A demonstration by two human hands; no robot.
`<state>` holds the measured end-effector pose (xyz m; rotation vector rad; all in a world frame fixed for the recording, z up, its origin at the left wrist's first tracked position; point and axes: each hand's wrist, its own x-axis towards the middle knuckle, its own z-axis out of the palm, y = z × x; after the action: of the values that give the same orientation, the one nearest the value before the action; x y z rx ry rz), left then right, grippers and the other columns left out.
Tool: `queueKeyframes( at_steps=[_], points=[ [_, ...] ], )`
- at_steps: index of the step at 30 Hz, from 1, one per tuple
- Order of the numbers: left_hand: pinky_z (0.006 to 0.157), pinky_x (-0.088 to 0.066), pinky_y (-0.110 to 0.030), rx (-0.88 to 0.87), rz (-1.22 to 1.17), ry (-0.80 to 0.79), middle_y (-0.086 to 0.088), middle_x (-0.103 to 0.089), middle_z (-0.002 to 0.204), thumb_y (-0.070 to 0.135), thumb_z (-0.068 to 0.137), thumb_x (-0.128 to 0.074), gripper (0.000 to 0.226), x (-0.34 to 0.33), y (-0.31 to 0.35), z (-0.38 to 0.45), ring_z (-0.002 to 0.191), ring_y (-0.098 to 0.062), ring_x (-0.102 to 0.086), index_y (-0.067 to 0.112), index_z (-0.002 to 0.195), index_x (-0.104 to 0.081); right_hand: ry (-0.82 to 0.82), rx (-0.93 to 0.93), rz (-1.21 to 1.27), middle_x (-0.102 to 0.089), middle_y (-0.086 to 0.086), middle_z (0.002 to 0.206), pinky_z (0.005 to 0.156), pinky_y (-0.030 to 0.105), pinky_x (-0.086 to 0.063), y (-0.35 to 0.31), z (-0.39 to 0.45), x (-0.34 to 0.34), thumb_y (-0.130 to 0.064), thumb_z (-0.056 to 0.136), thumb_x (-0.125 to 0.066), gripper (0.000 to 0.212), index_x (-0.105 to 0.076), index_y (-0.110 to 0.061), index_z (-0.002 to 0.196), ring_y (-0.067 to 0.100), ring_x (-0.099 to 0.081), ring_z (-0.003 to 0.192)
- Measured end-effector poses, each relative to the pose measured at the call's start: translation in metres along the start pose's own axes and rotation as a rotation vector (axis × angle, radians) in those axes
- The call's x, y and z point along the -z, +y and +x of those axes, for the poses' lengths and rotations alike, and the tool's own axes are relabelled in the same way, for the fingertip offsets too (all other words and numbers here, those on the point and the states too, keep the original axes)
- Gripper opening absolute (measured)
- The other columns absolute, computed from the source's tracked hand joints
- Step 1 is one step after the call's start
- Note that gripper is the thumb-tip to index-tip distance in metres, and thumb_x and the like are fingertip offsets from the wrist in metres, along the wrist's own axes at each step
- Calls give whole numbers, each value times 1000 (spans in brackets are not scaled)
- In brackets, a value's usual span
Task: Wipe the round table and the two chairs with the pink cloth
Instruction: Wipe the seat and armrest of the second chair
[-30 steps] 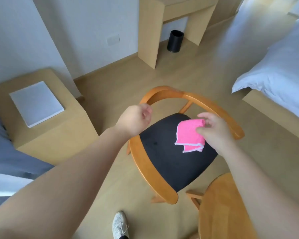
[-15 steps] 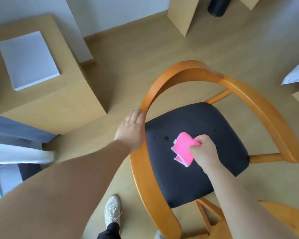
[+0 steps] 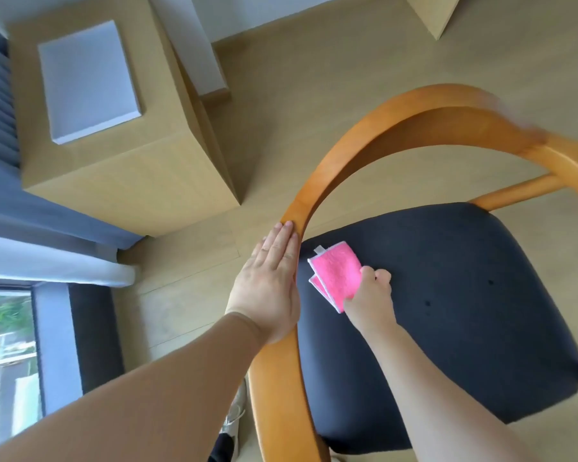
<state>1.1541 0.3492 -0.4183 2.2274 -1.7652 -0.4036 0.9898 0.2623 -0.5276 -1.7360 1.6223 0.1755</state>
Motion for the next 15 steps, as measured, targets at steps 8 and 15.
queueKeyframes(
  at_steps=[8,15],
  points=[
    [109,-24,-47,2,0,65,-17,-40,146,6,83,-49,55,2,4,3,136,-25,-24,-3,136,-45,32,725,-703,-17,14,159,119,48,-11,20,31,-31,-34,97,-42,64,-17,-10,152,34,-10,147],
    [111,-27,-44,9,-16,63,-15,-37,148,8,85,-45,54,1,3,2,138,-24,-22,-1,139,-43,17,697,-730,-19,13,158,120,48,-8,2,48,-42,-29,95,-48,69,-16,-10,152,34,-10,147]
  ],
)
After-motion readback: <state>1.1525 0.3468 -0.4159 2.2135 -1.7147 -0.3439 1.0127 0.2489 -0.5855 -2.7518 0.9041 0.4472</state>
